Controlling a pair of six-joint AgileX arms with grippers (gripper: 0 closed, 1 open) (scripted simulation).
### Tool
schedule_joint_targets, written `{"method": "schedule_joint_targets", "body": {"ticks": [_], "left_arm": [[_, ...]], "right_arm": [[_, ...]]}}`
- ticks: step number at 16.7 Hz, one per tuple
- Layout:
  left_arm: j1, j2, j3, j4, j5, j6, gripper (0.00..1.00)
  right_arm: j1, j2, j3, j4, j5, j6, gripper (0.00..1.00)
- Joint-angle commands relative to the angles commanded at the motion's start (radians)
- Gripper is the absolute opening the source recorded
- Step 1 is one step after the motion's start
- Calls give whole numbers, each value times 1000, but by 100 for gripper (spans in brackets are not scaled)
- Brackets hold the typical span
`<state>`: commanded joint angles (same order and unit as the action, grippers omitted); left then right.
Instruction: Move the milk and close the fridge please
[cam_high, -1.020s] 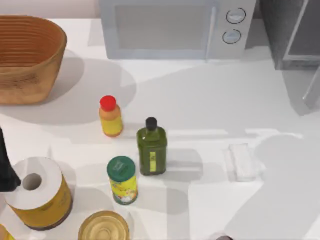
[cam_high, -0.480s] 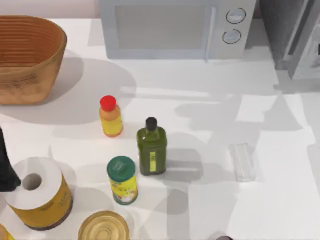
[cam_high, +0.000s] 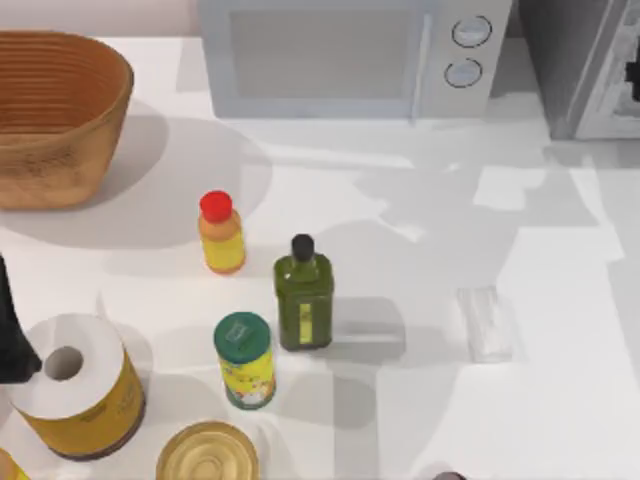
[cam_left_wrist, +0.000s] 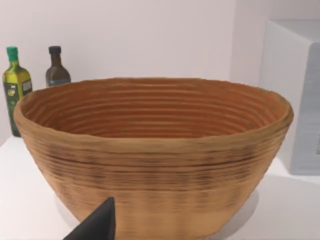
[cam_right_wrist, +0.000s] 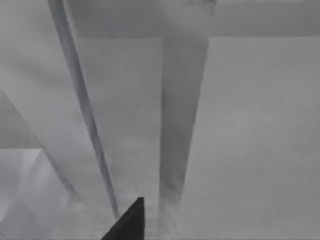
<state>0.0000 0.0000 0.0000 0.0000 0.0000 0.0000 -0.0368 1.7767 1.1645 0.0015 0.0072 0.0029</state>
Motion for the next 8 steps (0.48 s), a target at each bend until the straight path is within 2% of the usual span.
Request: {"method": "schedule_joint_targets", "body": {"ticks": [4, 8], "left_arm": [[0, 0, 0, 0, 0, 0, 100], [0, 0, 0, 0, 0, 0, 100]], "right_arm": [[1, 151, 219, -37, 1, 2, 100], [3, 209, 283, -53, 1, 1, 100]]}}
